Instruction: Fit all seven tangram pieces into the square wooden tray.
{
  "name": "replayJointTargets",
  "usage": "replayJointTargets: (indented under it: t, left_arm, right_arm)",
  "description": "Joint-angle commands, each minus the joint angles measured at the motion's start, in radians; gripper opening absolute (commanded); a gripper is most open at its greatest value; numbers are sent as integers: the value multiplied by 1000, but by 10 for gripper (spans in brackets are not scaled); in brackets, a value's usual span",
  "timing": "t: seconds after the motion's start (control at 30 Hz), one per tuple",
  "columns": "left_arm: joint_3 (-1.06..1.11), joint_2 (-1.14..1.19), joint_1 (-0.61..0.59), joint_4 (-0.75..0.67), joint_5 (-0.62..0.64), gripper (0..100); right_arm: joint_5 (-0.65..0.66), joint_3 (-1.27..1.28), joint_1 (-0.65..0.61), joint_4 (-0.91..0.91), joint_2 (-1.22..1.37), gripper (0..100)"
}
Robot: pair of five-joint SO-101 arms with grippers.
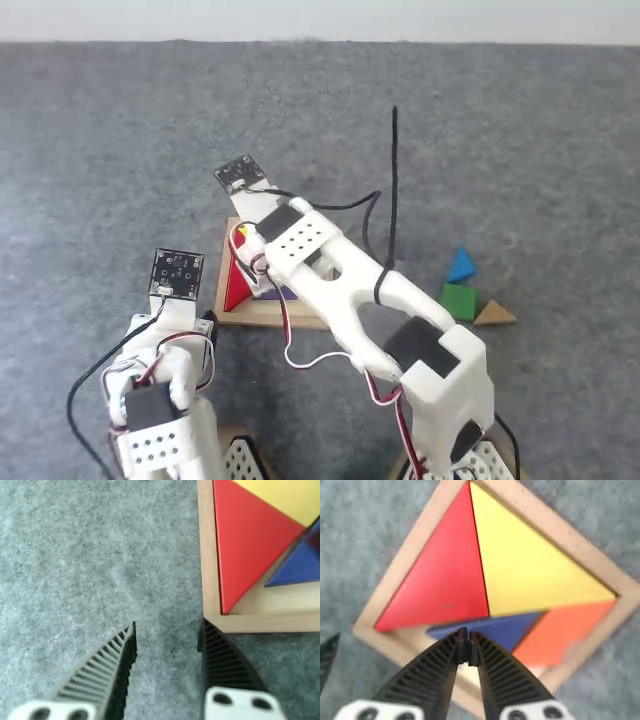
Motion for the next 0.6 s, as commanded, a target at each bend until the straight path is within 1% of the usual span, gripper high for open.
replayJointTargets:
  t: [0.0, 0.03, 0.3, 0.47, 0.57]
  left_arm:
    - [-8, -14, -6, 6, -5, 197]
    - [-8, -14, -6, 6, -5, 197]
    - [-8, -14, -6, 6, -5, 197]
    - [-8, -14, -6, 6, -5, 197]
    - [-8, -14, -6, 6, -5, 197]
  right_arm:
    - [-11, -8, -12, -36, 4, 8]
    - [-6, -8, -15, -22, 10, 8]
    - [183, -12, -59, 59, 48, 8]
    - [420, -14, -79, 150, 51, 9]
    - [528, -14, -73, 197, 53, 9]
